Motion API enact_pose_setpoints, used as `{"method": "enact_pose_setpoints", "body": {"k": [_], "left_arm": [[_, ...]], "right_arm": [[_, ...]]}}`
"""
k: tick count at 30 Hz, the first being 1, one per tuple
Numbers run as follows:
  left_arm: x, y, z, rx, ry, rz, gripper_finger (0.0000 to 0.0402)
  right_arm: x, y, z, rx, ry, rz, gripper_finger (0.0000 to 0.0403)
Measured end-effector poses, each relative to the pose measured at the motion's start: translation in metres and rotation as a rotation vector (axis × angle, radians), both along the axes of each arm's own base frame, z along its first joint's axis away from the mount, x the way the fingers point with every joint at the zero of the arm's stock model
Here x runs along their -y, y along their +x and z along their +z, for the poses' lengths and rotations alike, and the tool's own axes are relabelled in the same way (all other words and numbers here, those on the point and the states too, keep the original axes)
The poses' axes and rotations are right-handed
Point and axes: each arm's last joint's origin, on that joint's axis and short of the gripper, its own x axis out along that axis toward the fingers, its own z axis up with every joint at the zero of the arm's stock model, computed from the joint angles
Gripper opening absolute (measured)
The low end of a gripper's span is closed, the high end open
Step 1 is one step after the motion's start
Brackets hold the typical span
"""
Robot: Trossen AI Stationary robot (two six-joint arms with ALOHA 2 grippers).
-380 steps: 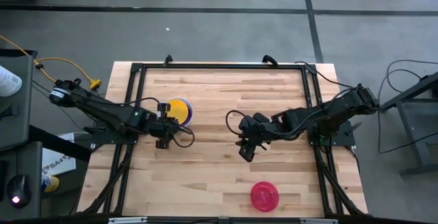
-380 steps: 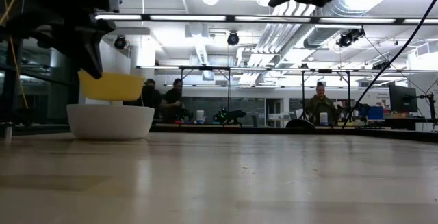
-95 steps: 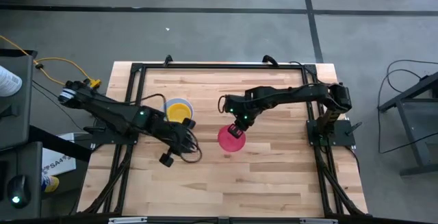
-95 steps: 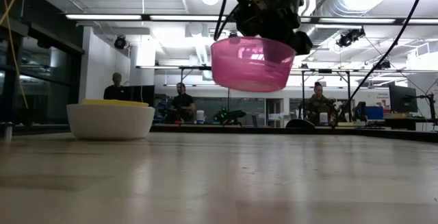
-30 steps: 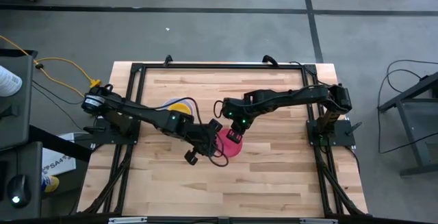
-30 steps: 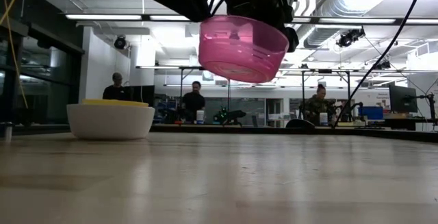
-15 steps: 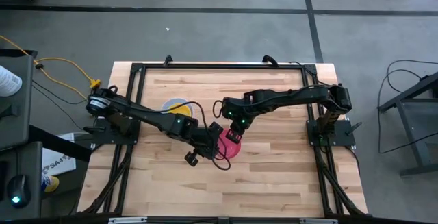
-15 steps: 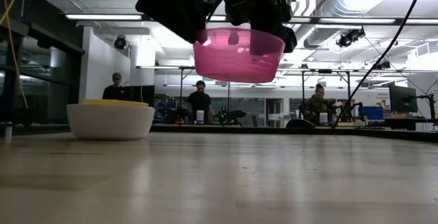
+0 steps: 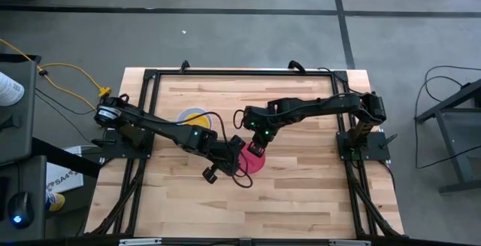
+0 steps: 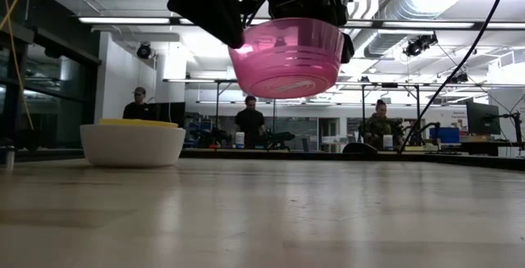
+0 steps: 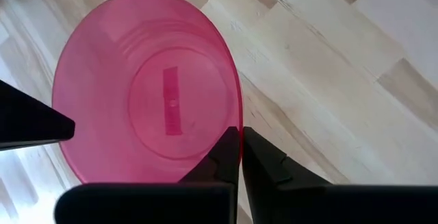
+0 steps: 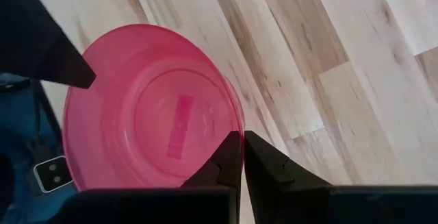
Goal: Nest bowls inside each other
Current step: Stack the red bowl on the yellow bowl
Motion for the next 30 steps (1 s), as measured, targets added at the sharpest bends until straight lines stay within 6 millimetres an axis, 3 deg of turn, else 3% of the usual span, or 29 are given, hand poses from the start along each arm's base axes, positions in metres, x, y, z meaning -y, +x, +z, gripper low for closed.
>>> {"method": "enact_pose_setpoints", "body": {"k": [9, 30], "left_arm": [[0.000, -0.002, -0.001, -0.027, -0.003, -0.020, 0.0001], [0.003, -0.011, -0.006, -0.106, 0.045, 0.039, 0.0000]], "right_arm": [[-0.001, 0.003, 0.002, 0.029, 0.041, 0.012, 0.0013], [-0.007, 0.005, 0.004, 0.053, 0.130, 0.033, 0.0112]]}}
